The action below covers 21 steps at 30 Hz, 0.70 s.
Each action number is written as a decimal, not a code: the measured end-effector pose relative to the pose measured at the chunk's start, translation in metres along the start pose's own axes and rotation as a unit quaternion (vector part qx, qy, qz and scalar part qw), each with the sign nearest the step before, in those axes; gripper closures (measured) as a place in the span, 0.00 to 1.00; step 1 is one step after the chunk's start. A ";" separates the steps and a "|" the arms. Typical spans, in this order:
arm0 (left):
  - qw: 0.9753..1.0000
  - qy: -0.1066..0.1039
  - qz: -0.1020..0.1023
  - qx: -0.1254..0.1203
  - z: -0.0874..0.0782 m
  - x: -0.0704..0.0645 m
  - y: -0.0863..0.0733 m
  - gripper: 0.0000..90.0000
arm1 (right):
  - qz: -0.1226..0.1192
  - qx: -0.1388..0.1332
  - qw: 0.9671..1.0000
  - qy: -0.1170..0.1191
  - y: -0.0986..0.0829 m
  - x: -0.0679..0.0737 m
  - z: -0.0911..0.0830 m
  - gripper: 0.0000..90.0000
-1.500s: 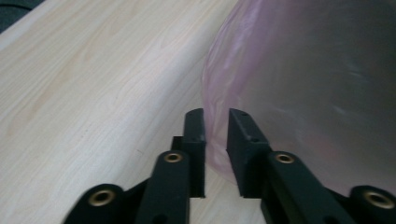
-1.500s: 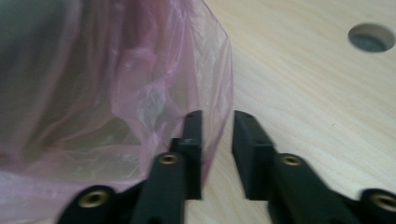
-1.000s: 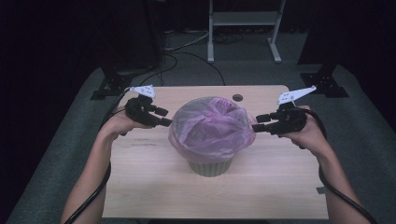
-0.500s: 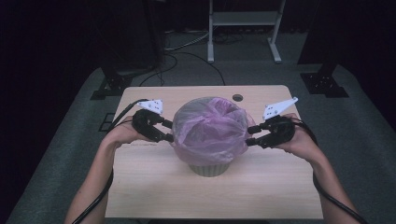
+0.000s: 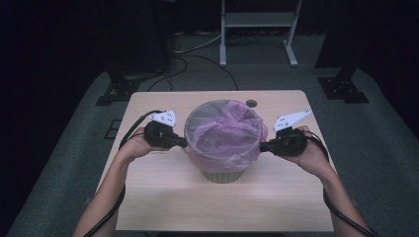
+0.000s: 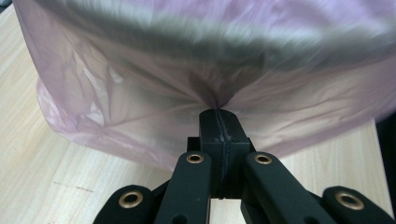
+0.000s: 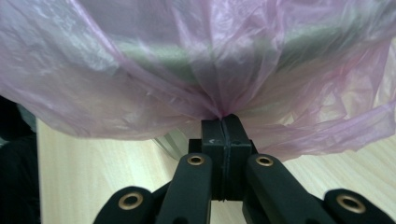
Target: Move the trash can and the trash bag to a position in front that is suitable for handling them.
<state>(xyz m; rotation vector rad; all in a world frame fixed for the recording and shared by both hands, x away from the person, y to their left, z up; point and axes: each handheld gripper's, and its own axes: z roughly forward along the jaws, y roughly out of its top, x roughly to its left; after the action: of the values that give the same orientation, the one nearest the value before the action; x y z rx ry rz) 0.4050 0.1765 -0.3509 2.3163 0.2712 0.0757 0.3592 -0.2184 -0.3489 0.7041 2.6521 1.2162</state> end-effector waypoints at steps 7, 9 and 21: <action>1.000 0.001 -0.012 0.016 0.014 0.001 -0.008 1.00 | 0.017 0.016 1.000 -0.006 -0.010 -0.006 0.016 1.00; 1.000 0.000 -0.017 0.010 0.013 0.001 -0.010 1.00 | 0.022 0.015 1.000 -0.005 -0.013 -0.007 0.017 1.00; 1.000 0.000 -0.020 -0.003 -0.008 -0.016 -0.007 0.55 | 0.017 -0.023 0.999 0.019 -0.023 0.007 -0.018 0.60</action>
<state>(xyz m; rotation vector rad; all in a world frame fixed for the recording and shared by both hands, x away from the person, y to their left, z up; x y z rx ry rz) 0.3875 0.1832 -0.3496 2.3034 0.3164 0.0553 0.3393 -0.2402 -0.3541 0.7296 2.6435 1.3094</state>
